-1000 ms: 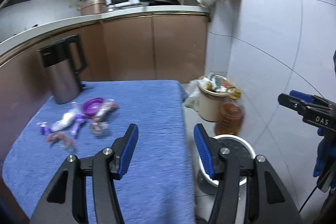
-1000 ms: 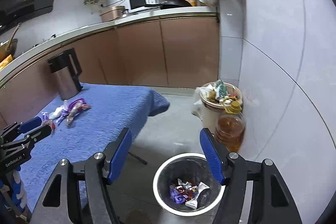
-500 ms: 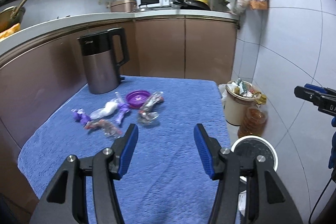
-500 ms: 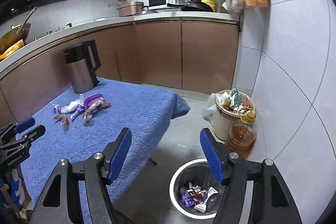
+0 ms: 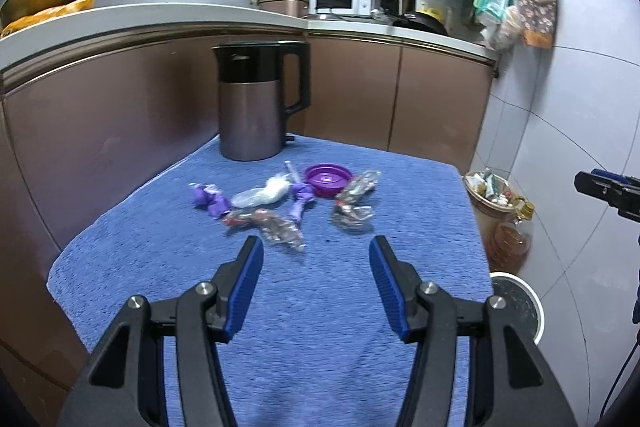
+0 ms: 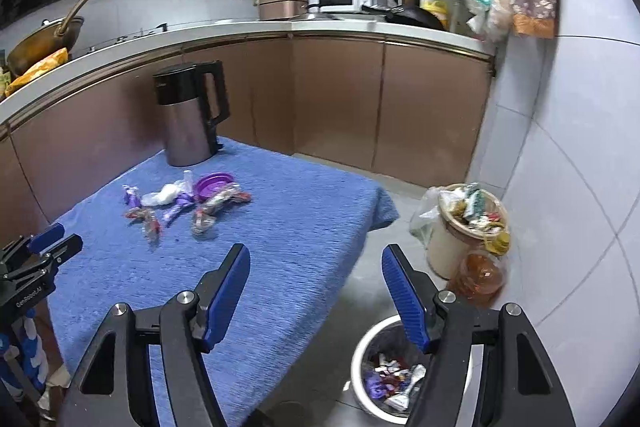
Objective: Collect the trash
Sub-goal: 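Move both open grippers back over the table toward the clear wrappers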
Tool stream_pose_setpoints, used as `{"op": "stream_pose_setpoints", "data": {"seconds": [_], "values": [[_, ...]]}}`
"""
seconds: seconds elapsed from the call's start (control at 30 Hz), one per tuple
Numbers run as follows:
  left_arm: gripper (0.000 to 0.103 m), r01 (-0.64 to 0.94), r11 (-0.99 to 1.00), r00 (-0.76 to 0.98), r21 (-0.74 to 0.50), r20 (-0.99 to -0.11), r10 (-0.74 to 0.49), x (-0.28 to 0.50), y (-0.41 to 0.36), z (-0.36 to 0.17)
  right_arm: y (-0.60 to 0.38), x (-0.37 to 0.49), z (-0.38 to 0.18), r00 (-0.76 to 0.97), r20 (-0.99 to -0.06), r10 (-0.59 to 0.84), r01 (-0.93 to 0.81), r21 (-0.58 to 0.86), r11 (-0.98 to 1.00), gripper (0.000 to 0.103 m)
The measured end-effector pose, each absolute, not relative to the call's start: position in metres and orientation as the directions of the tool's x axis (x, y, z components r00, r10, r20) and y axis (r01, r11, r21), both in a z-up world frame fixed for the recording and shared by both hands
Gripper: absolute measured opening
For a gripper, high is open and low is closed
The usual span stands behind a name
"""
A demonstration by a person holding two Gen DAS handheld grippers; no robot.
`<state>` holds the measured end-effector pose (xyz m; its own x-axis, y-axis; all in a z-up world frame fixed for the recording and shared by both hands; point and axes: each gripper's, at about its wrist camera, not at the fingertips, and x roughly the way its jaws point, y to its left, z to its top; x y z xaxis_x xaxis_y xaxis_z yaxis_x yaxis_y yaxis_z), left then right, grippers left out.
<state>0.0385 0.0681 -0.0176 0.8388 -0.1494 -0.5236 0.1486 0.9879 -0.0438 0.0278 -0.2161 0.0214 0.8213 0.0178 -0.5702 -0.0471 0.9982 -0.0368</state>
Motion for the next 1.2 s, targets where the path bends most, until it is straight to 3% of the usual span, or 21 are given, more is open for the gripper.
{"op": "stream_pose_setpoints", "data": {"seconds": [0.7,1.2], "values": [[0.053,0.077,0.997,0.811,-0.022,-0.581,-0.076,0.084,0.098,-0.041,-0.182,0.094,-0.016,0.744,-0.662,0.091,-0.145,-0.027,0.989,0.066],[0.053,0.041,0.997,0.735,-0.058,-0.674,-0.069,0.14,0.114,-0.083,-0.161,0.159,-0.054,0.671,-0.727,0.147,-0.227,-0.012,0.974,0.066]]}}
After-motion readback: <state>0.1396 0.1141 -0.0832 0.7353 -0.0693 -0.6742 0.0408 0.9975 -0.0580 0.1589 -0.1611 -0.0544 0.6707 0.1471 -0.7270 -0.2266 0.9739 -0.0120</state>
